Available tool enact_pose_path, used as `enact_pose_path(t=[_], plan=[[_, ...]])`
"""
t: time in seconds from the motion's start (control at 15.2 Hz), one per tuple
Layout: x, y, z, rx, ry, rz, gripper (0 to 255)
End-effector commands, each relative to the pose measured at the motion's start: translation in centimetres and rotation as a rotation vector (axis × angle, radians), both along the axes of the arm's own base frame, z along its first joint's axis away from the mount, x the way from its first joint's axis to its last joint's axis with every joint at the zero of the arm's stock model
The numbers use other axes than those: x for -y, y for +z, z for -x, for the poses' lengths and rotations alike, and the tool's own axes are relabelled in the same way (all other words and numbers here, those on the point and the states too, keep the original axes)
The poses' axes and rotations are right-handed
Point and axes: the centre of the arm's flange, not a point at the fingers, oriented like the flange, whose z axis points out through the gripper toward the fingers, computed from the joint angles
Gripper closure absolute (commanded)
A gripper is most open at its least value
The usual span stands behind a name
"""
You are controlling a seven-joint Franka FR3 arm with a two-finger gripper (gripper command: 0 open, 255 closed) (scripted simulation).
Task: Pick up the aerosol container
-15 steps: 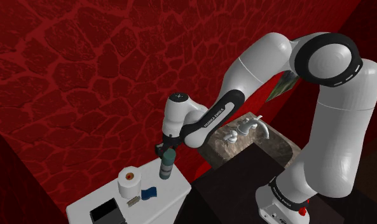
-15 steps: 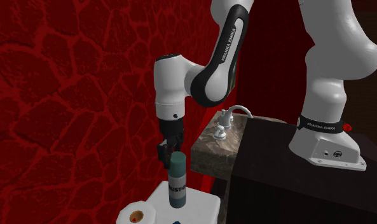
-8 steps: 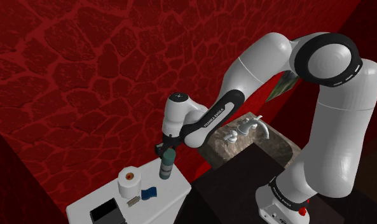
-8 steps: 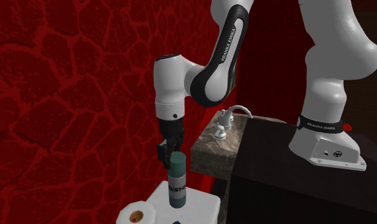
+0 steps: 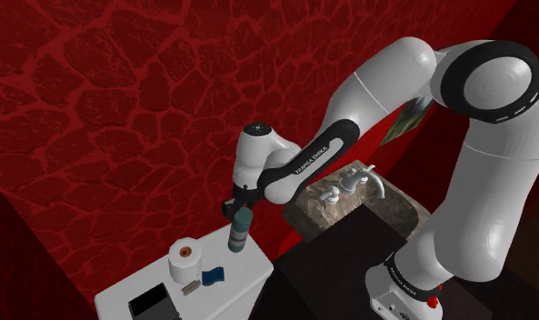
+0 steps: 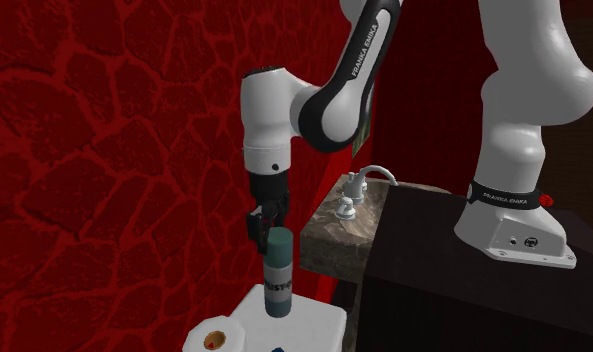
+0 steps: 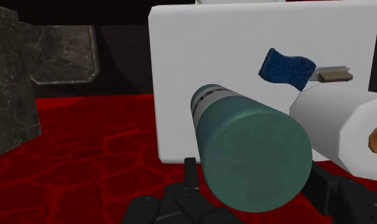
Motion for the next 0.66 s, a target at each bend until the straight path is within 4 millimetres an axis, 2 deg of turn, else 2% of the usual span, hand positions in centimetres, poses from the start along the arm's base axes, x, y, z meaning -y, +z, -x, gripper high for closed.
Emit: enact_pose_path(t=[0.0, 0.46, 0.59], plan=[[0.0, 1.2, 0.0, 0.000, 0.000, 0.000, 255], [0.0, 4.9, 0.0, 0.000, 0.000, 0.000, 255], [0.0, 5.0, 0.0, 0.000, 0.000, 0.000, 255]])
